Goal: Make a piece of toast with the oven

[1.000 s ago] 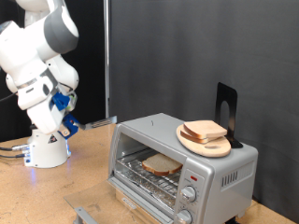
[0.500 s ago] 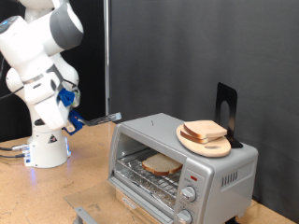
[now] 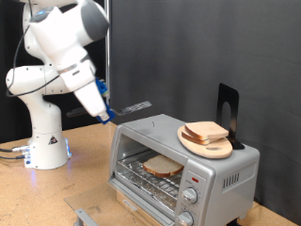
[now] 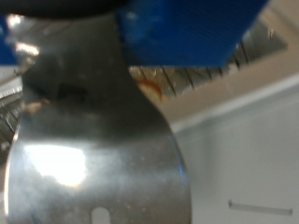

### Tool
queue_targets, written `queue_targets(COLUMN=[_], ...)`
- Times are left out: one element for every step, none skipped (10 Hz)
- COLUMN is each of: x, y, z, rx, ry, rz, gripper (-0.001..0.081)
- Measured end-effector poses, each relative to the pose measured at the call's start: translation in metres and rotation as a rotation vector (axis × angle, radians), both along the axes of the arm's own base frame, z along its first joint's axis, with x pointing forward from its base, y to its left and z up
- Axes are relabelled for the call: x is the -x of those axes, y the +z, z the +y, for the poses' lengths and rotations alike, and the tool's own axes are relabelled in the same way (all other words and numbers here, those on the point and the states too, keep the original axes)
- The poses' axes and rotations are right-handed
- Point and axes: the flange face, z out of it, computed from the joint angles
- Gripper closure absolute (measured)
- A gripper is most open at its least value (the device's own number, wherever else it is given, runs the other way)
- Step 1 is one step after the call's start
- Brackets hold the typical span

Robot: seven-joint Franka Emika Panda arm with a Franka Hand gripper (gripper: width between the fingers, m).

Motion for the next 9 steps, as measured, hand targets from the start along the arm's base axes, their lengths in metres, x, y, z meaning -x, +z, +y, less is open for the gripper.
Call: queue_targets(x=[-0.003,-0.006,-0.008,-0.009,-0.01,-0.01,-0.009,-0.009,-0.008], y=[0.002,0.003,0.003,0.003,0.003,0.003,0.004,0.005,0.003], z=[0.018,0.036,0.054,0.072,0.09,0.108,0.125,0.142,0.158], rx=[0.008,0.015,0.023,0.031,0.034,0.032,0.033,0.035,0.037], ry=[-0.003,-0.014,-0.024,-0.026,-0.019,-0.011,-0.005,0.002,0.006], rz=[0.004,0.006,0.013,0.017,0.021,0.014,0.013,0.021,0.038], gripper=[0.0415,0.0415,0.0415,0.0415,0.0415,0.0415,0.0415,0.0415,0.0415])
